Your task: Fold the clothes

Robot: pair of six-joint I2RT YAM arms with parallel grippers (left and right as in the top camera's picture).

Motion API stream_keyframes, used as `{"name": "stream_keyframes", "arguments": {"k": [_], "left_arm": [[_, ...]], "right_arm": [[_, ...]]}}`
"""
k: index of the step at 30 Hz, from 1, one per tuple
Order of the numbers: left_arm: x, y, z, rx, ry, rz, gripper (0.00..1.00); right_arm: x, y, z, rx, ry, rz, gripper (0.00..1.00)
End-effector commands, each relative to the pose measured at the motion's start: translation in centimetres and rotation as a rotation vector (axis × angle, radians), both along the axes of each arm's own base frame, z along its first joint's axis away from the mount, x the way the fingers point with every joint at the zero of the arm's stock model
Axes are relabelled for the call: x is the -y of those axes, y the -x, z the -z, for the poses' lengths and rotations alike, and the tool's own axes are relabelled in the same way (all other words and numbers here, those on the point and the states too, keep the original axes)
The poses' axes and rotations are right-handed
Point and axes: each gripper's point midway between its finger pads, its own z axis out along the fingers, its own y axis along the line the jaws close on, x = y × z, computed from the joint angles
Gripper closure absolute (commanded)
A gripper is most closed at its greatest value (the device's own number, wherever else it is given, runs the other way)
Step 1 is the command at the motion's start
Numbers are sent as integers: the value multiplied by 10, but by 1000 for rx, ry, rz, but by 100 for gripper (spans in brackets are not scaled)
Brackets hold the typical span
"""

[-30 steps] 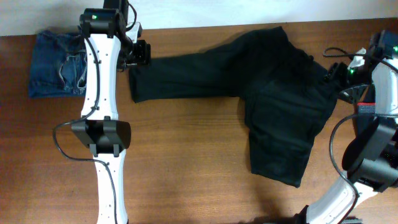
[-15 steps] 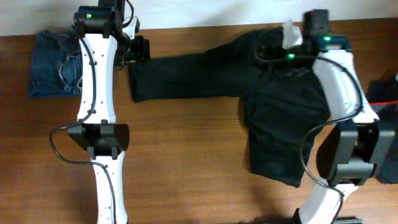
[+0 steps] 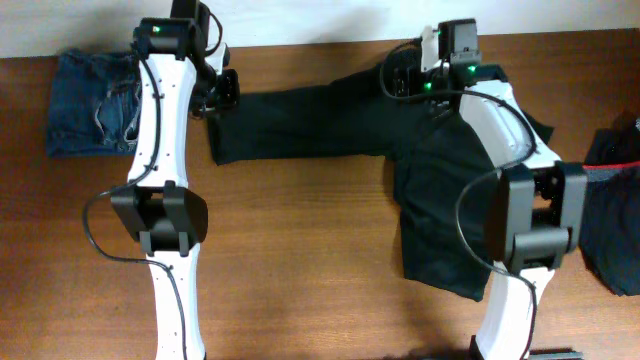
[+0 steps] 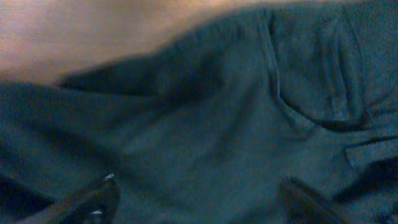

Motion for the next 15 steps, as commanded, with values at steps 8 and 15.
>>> {"name": "stream_keyframes", "arguments": {"k": [8, 15], "left_arm": [[32, 15, 81, -129, 21, 49, 99], [51, 12, 106, -107, 27, 64, 99]], "right_arm": [[9, -33, 64, 16, -36, 84, 90], [14, -56, 83, 86, -86, 135, 92]]}}
